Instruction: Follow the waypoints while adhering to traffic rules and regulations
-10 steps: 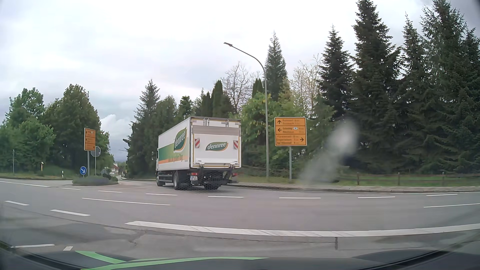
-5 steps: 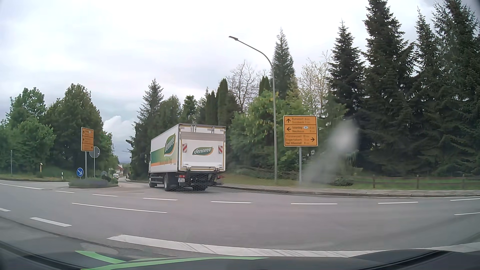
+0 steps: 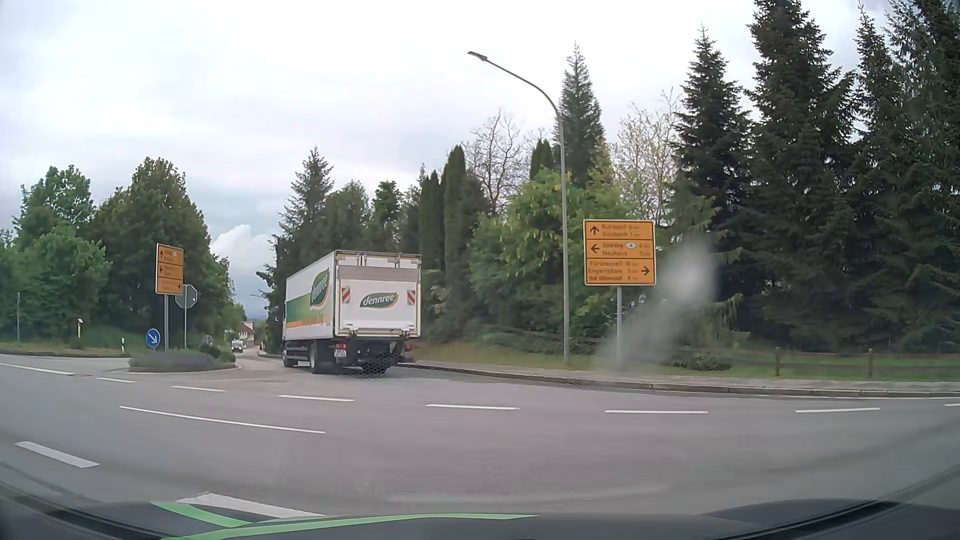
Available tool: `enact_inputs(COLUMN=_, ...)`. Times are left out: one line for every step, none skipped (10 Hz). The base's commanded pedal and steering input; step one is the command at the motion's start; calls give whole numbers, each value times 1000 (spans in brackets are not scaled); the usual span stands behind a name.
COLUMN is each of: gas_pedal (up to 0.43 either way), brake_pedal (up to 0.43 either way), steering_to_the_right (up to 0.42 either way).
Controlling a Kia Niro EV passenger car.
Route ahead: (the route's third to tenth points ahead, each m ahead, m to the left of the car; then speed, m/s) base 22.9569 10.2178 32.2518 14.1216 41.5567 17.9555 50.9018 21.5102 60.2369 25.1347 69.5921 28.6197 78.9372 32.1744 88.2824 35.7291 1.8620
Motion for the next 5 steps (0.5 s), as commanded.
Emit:
enact_inputs(gas_pedal=0, brake_pedal=268, steering_to_the_right=-60)
enact_inputs(gas_pedal=0, brake_pedal=268, steering_to_the_right=-60)
enact_inputs(gas_pedal=0, brake_pedal=274, steering_to_the_right=-60)
enact_inputs(gas_pedal=0, brake_pedal=274, steering_to_the_right=-60)
enact_inputs(gas_pedal=0, brake_pedal=280, steering_to_the_right=-60)
